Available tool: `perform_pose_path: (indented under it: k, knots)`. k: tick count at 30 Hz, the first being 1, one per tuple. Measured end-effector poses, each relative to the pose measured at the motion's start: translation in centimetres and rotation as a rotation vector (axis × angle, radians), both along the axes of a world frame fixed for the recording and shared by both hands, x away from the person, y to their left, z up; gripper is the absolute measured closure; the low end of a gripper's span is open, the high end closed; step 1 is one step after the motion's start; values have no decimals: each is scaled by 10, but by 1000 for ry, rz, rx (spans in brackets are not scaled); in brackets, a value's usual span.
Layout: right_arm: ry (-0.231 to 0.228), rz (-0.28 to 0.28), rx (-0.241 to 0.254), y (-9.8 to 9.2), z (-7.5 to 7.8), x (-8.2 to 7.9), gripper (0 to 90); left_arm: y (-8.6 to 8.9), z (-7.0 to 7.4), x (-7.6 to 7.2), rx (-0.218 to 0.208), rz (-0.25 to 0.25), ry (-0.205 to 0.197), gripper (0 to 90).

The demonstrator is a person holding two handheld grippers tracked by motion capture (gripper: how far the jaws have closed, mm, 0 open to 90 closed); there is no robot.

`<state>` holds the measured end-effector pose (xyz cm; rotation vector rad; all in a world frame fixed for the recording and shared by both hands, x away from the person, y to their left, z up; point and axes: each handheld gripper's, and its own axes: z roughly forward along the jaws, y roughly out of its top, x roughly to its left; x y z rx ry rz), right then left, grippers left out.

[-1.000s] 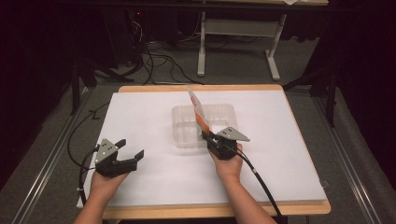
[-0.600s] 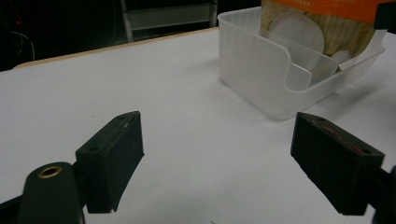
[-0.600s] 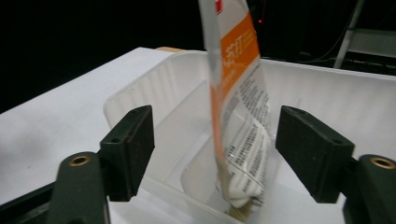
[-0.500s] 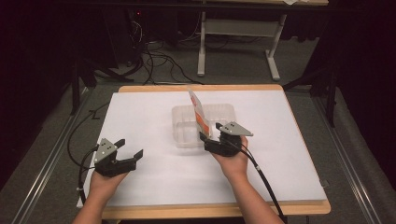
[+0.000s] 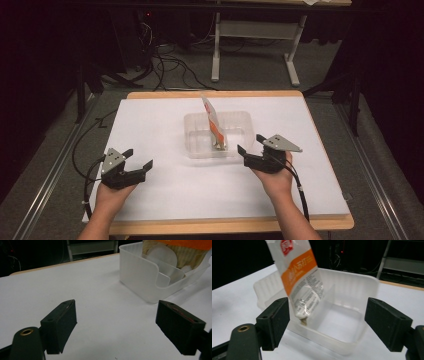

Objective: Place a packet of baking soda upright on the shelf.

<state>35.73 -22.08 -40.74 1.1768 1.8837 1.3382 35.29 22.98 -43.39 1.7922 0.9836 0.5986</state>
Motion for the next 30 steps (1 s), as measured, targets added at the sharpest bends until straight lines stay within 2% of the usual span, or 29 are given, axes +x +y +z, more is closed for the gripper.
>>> perform_pose_path:
  k: [5, 6, 11, 13, 14, 16, 18, 22, 25, 30]
  knots:
    - [-1, -27, -29, -32, 3, -16, 204, 0, 0, 0, 3, 3, 3, 176]
    - [-4, -44, -45, -47, 4, -24, 211, 0, 0, 0, 3, 3, 3, 176]
    - [7, -85, -52, -77, 4, -42, 211, -1, -2, 1, 12, 4, 9, 176]
    - [17, -112, -53, -95, -1, -56, 211, -2, -2, 1, 16, 0, 12, 176]
    - [17, -112, -53, -95, -1, -56, 211, -3, -3, 1, 19, -2, 13, 176]
    - [26, -118, -22, -105, -9, -65, 216, -5, -3, 2, 26, -13, 16, 176]
    - [52, -128, 12, -111, -14, -65, 213, -9, -4, 1, 35, -24, 16, 176]
    - [60, -158, -27, -113, -21, -56, 225, -12, -5, 0, 44, -29, 17, 176]
    - [90, -163, -26, -113, -27, -52, 225, -10, -4, 0, 38, -25, 11, 176]
    - [89, -168, -31, -115, -27, -54, 220, -7, -3, 1, 29, -23, 8, 176]
